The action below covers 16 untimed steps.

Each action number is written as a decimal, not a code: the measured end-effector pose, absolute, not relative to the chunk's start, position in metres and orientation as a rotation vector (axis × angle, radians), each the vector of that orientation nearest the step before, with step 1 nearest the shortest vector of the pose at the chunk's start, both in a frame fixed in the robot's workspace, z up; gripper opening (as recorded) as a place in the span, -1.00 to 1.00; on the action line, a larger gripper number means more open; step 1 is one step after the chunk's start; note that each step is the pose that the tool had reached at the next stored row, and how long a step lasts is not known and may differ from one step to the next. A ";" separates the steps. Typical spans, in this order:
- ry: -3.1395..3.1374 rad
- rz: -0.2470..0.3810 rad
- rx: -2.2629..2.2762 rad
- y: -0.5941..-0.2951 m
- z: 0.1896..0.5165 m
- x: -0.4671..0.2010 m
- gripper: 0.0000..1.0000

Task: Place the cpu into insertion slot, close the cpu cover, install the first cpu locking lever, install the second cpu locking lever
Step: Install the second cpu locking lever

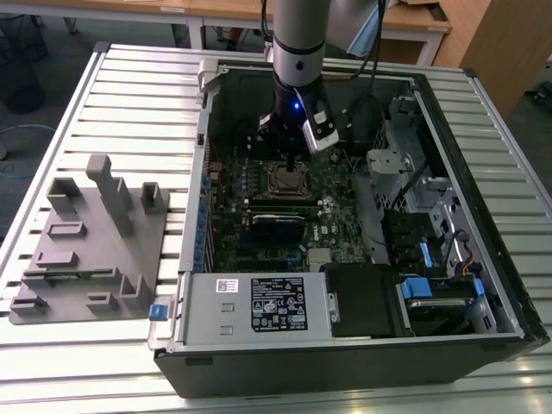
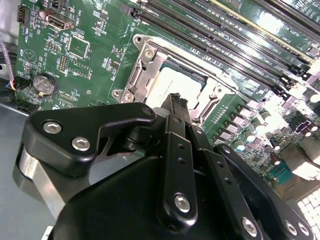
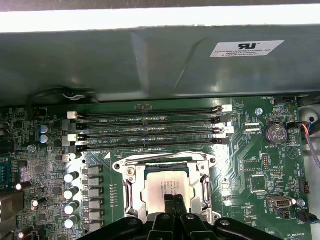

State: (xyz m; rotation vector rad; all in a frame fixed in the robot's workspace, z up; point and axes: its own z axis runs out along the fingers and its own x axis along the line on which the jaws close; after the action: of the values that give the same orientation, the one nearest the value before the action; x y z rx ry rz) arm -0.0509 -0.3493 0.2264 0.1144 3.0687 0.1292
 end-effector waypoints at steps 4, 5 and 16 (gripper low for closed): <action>3.069 0.129 0.114 -0.349 0.228 -0.051 -0.80; 3.069 0.129 0.114 -0.349 0.228 -0.051 -0.80; 3.069 0.128 0.114 -0.349 0.229 -0.051 -0.80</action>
State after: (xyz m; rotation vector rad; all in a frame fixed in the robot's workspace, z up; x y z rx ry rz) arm -0.0509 -0.3493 0.2295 0.1144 3.0691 0.1283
